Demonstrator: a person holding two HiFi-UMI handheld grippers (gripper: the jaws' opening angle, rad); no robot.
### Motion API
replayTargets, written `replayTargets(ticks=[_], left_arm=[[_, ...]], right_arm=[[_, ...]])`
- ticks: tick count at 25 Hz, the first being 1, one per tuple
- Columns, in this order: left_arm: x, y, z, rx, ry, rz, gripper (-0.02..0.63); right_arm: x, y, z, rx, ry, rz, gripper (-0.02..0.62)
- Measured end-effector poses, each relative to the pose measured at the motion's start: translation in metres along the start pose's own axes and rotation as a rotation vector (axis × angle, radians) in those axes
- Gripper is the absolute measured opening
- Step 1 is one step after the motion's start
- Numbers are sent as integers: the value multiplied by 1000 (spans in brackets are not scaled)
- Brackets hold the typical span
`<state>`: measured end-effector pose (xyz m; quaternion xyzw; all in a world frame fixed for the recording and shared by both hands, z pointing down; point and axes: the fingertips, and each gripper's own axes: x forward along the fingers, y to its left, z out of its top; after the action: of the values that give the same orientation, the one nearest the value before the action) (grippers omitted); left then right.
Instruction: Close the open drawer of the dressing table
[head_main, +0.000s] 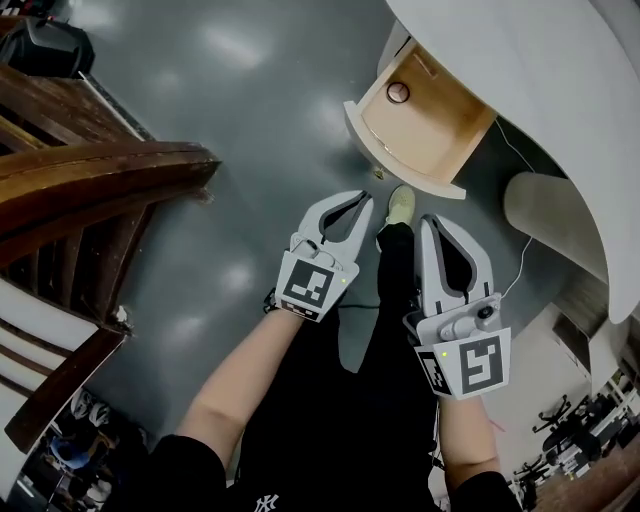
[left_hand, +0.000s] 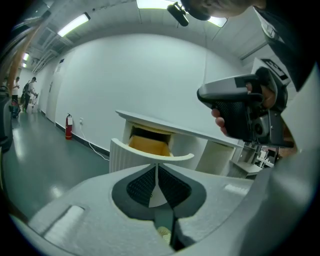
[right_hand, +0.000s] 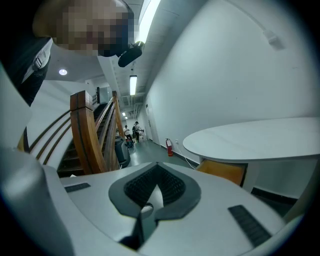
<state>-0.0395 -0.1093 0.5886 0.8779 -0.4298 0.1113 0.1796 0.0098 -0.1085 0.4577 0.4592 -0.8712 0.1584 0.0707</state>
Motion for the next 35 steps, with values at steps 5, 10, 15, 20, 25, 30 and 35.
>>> replayTargets(ticks=[5,10,15,20,25,30,35], left_arm=[[26,4,-38,20,29,8,84],[52,8,-68,61,59,17,115],[69,13,-86,89,74,45,127],[79,16,-98,100,94,55,129],[88,23,-99,105,94,73,117],[87,21,-98,76,102,76,110],[108,21,-89,72,99,68,110]], right_arm=[[8,-7,-28,21,12,7,15],[13,-17,-47,35,19,7,15],[15,-27,-61,45,23,4,15],[15,-30,-71,59,27,-1,15],[11,-36,-75,63,19,-12,15],[5,-44,-71,70,18,-39,15],[6,-64,-66,71,2,-59,15]])
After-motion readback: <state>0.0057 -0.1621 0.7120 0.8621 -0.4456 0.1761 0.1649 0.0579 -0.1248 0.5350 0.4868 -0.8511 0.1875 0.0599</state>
